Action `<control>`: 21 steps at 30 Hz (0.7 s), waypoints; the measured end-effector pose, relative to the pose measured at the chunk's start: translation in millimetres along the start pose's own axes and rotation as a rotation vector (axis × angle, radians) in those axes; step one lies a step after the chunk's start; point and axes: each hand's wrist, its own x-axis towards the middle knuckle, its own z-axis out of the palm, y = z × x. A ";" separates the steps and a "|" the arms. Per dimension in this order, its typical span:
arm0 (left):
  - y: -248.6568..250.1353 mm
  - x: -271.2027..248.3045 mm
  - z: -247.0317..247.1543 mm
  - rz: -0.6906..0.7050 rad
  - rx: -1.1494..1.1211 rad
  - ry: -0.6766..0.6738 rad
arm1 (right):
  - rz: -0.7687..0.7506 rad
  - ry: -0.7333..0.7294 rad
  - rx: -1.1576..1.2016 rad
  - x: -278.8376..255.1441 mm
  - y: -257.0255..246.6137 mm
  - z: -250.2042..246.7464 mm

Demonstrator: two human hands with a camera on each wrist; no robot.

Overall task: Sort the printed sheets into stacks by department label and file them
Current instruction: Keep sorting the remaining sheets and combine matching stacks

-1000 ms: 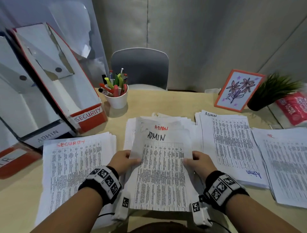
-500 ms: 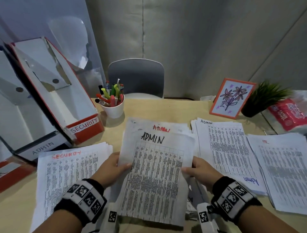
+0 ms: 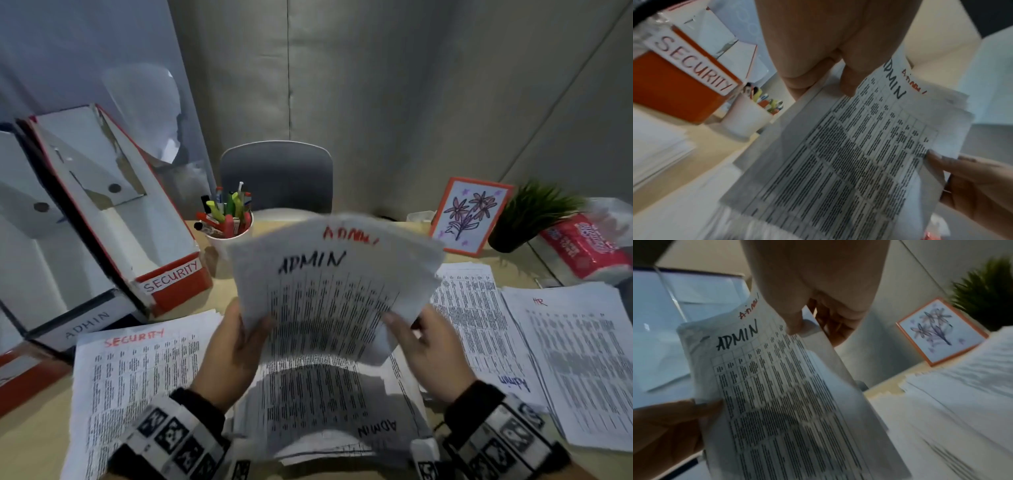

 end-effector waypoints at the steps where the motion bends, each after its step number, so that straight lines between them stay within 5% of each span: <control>1: -7.8 -5.4 2.5 -0.030 0.013 -0.020 | 0.076 -0.087 0.004 -2.3 9.5 4.9; 4: -24.1 -17.3 11.1 -0.062 0.063 -0.053 | 0.149 -0.286 -0.138 -7.2 41.8 19.1; 7: -23.9 -18.0 14.0 -0.103 0.069 -0.047 | 0.119 -0.309 -0.178 -9.9 57.6 25.3; 15: -7.7 7.4 36.5 -0.171 0.125 -0.125 | 0.179 0.079 -0.093 -8.8 58.5 -13.3; 21: 14.5 35.7 105.5 -0.286 0.121 -0.416 | 0.369 0.194 -0.141 -6.5 89.5 -82.3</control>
